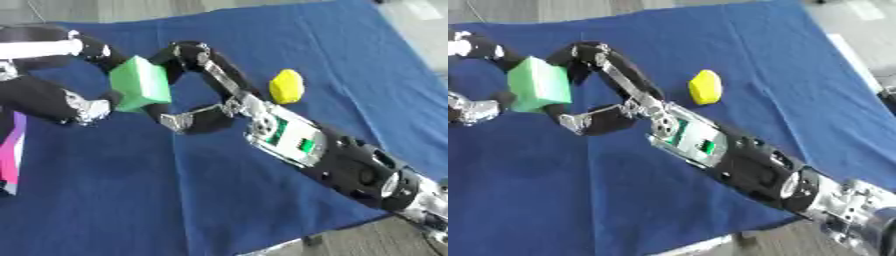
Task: Pick up the objects with one hand, pass them to the other hand, and then place them into the box on the other side of the table.
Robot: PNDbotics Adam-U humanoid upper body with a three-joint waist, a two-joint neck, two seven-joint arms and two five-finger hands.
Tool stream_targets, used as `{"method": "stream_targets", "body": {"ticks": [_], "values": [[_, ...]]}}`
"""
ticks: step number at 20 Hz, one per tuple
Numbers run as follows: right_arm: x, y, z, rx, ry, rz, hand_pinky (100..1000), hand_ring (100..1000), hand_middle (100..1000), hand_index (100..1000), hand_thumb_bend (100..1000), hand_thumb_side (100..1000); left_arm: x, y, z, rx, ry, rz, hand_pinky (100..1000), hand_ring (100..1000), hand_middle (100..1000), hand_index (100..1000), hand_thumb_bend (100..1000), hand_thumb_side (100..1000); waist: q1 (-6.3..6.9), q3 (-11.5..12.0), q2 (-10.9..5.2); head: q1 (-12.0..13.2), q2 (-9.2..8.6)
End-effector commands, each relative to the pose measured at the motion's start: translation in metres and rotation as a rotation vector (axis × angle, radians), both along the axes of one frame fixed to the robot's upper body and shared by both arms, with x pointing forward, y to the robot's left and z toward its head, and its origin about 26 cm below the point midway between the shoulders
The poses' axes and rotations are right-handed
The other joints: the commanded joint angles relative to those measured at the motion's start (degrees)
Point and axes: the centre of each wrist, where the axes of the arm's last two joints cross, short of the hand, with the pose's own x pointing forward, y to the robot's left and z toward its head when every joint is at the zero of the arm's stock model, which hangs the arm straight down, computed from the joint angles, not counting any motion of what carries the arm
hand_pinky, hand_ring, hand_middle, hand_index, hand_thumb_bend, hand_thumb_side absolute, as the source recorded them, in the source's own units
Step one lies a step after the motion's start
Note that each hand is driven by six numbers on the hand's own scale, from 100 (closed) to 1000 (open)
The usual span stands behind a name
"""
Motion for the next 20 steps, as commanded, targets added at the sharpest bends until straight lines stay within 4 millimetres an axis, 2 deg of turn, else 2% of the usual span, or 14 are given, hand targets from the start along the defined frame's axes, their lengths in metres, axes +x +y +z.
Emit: {"method": "stream_targets", "body": {"ticks": [1,2,4,20], "values": [[0.001,-0.0032,0.017,0.003,-0.048,-0.004,569,584,543,600,222,100,-0.008,-0.0125,0.0003,0.02,-0.017,-0.055,1000,858,700,899,100,424,0.54,-0.1,0.15,-0.2,-0.08],[0.001,-0.0032,0.0172,0.003,-0.047,-0.004,569,584,545,601,223,100,-0.0079,-0.0128,0.0,0.022,-0.018,-0.056,1000,858,700,897,100,374,0.54,-0.1,0.14,-0.2,-0.08],[0.0011,-0.0032,0.0175,0.004,-0.046,-0.005,570,585,547,603,224,100,-0.0076,-0.0136,-0.001,0.024,-0.017,-0.057,1000,858,700,896,100,347,0.52,-0.1,0.12,-0.2,-0.08],[0.0014,-0.004,0.0184,0.007,-0.04,-0.009,572,585,551,606,233,100,-0.0075,-0.0178,-0.0062,0.042,-0.014,-0.066,1000,858,700,892,100,242,0.54,-0.3,0.17,-0.3,-0.08]]}}
